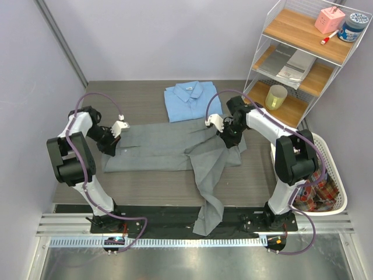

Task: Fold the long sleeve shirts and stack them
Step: Fold the shirt

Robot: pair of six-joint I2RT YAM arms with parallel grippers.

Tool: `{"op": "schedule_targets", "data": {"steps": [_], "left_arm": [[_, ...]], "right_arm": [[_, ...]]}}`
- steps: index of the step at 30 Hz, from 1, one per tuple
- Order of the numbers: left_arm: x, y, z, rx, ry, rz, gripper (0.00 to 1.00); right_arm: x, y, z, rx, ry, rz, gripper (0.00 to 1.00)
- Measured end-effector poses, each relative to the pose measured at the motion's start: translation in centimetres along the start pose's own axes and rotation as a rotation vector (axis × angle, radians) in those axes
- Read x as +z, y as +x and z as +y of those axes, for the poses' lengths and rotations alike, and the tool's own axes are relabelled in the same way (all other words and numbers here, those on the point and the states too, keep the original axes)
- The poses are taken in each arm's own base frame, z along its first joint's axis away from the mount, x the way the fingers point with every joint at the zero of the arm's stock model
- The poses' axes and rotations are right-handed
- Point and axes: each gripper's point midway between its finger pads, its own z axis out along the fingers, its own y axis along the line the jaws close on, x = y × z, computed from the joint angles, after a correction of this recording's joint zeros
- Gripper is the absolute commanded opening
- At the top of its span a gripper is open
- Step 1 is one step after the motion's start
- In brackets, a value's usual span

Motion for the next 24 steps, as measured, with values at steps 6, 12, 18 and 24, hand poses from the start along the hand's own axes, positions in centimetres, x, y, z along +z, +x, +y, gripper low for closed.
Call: {"op": "schedule_targets", "data": {"steps": [6,12,18,24], "left_arm": [[-0.1,-0.6,0.3,-0.001,-0.006,-0.01,0.45],[0.4,-0.6,0.7,-0.042,0.003,-0.003,0.47],[2.0,0.2,0.3,-0.075,0.062,0.04,0.28],[2.5,0.9,-1.0,-0.102,0.116,0.062,0.0]], "right_arm": [[-0.5,-0.1,0.3,0.0,0.001,-0.013,0.01],[-1.0,-0.5,0.5,-0.006,0.006,-0.036,0.01],[-1.2,-0.6,0.6,-0.008,0.006,-0.041,0.01],[-1.3,-0.3,1.1,-0.005,-0.001,-0.038,0.01]]}}
